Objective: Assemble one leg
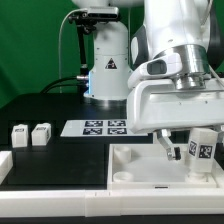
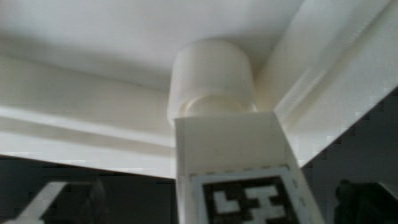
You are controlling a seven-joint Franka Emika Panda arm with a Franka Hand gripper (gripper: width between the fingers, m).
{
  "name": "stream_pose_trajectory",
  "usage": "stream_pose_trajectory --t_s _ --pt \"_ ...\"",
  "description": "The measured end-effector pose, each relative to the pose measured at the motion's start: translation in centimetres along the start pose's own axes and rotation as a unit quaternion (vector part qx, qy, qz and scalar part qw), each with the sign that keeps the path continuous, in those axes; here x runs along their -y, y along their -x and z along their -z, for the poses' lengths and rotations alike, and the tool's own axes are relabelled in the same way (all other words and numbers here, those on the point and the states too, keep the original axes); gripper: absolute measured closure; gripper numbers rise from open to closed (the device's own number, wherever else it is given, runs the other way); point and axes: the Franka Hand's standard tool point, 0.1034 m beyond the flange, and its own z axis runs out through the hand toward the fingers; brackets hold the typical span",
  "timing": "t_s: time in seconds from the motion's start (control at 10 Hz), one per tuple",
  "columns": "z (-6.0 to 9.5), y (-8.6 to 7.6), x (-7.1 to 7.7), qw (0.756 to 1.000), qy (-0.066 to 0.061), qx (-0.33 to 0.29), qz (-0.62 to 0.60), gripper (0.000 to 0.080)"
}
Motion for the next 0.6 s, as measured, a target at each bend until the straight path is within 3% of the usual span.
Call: stream_pose_trajectory --t_s 0.4,0.6 --pt "1.8 0.3 -0.8 0.999 0.011 0.003 -0.041 0.015" --pt "1.7 0.5 -0.6 0.999 0.005 0.027 -0.04 0.015"
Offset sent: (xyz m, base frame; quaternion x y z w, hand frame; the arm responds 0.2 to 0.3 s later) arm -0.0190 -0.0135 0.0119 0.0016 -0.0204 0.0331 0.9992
